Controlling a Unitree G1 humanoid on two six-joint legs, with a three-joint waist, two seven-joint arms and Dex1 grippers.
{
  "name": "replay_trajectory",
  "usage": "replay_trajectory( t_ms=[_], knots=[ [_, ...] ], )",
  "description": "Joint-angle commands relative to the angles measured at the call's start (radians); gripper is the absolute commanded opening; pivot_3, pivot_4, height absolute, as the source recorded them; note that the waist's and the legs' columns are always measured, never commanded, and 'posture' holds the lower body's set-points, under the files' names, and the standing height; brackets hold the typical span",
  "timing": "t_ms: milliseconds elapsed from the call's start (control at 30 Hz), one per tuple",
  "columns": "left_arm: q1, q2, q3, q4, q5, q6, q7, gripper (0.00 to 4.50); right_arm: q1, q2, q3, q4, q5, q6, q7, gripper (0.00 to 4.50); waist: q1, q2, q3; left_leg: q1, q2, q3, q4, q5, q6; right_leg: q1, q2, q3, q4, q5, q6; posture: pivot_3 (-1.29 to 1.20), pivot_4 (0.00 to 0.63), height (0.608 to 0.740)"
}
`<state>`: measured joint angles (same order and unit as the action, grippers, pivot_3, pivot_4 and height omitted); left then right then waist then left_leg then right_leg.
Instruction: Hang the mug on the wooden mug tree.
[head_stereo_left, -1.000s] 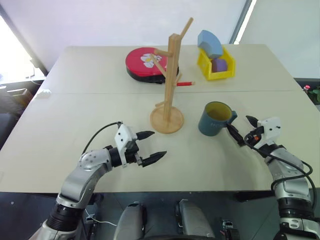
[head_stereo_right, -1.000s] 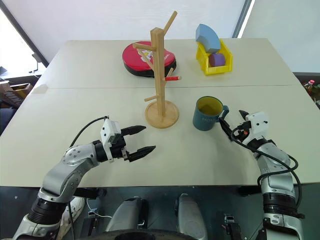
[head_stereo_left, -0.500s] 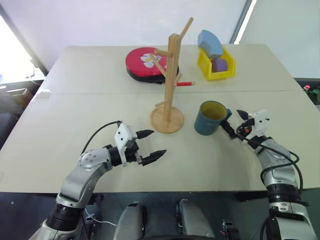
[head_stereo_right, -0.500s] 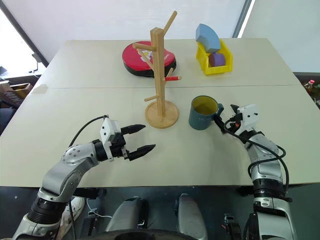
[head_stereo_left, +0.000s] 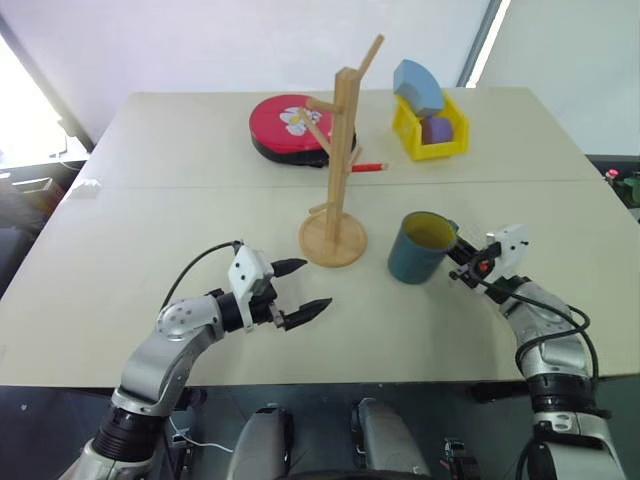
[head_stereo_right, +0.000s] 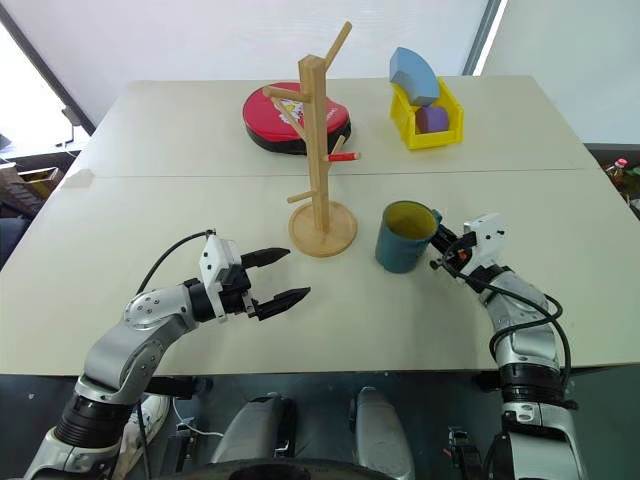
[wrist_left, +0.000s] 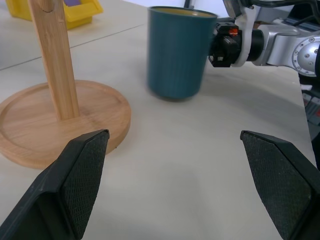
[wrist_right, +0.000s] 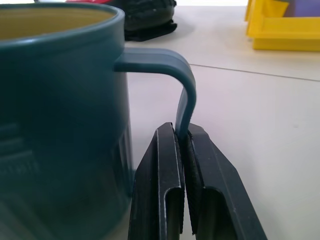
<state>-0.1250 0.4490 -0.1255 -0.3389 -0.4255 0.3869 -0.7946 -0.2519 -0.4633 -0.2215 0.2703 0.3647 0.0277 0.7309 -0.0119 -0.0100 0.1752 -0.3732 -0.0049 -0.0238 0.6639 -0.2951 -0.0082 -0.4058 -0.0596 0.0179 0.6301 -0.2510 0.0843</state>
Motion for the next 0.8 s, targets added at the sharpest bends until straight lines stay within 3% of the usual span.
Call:
replay_trajectory(
  t_ms=[33,200,333,500,800],
  knots=[
    [-0.016,0.008,0.021,-0.017,-0.007,-0.018,-0.007,4.5,0.021,-0.034,0.03,-0.171,-0.05,0.0,-0.023,0.04,0.0,0.0,0.0,0.0,0.0,0.0,0.0,0.0,0.0,0.0,0.0,0.0,0.0,0.0,0.0,0.0,0.15,0.735],
    [-0.025,0.016,0.039,0.001,-0.008,-0.028,-0.013,4.5,0.039,-0.143,0.117,-0.431,-0.203,0.011,-0.027,0.04,0.001,0.001,0.0,0.0,0.0,0.0,0.0,0.0,0.0,-0.001,0.0,0.0,0.0,0.0,-0.001,0.0,0.15,0.735],
    [-0.041,0.022,0.05,0.017,-0.014,-0.033,-0.027,4.5,-0.048,-0.233,0.127,-0.638,-0.21,0.14,-0.023,0.04,-0.001,0.001,0.001,-0.001,0.0,0.0,0.0,0.0,0.0,-0.002,0.001,0.0,0.0,-0.001,-0.001,0.0,0.15,0.735],
    [-0.056,0.021,0.057,0.02,-0.018,-0.036,-0.035,4.5,-0.124,-0.299,0.136,-0.661,-0.217,0.211,0.002,0.04,0.008,-0.001,0.0,-0.001,0.0,-0.002,0.0,0.0,0.0,0.001,0.001,-0.002,-0.001,-0.002,-0.003,0.0,0.15,0.735],
    [-0.09,0.047,0.116,-0.024,-0.095,0.009,-0.053,4.5,-0.262,-0.31,0.183,-0.647,-0.227,0.267,0.021,0.04,0.001,-0.001,0.0,-0.002,-0.001,-0.001,0.0,0.0,0.0,-0.001,-0.001,-0.002,-0.001,-0.002,-0.003,0.0,0.15,0.735]
  ],
)
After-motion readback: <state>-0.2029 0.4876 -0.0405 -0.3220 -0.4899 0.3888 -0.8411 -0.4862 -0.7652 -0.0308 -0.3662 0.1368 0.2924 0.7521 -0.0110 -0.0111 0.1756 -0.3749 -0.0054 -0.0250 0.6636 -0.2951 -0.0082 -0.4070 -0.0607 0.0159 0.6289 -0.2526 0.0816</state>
